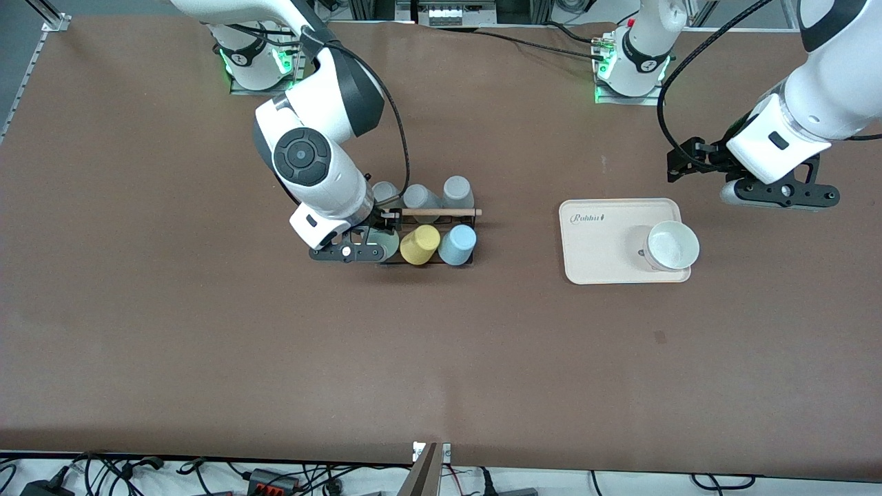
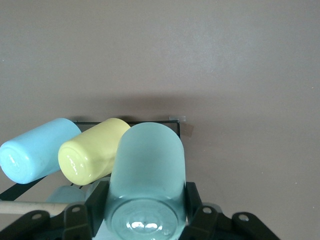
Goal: Hang scattered cups on rack with three cups
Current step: 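Hang the green cup on the rack peg beside the yellow cup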
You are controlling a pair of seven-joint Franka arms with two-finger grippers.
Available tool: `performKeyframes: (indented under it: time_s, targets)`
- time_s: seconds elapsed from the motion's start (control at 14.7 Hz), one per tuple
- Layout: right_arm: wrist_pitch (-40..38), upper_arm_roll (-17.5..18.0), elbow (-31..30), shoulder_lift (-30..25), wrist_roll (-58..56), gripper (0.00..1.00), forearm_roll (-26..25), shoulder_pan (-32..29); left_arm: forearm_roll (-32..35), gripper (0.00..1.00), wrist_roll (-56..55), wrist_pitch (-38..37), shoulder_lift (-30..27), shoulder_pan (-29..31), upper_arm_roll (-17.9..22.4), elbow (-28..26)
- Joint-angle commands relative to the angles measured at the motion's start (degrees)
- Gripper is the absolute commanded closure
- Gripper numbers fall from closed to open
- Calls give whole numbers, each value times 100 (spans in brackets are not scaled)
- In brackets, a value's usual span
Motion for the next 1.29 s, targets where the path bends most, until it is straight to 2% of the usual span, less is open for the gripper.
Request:
performKeyframes:
  time_s: [0.0,0.41,1.23]
  targets:
    - [-47,-43,185,221,99,82,53,78,522,0,119,17,-112,-60,-43,-42]
    - [112,-43,211,476,134,82,44,166,94,0,93,8,-112,-34,45,-51]
    - [428,-43,238,854,91,82,36,184,67,0,58,25,-86,10,10,-42]
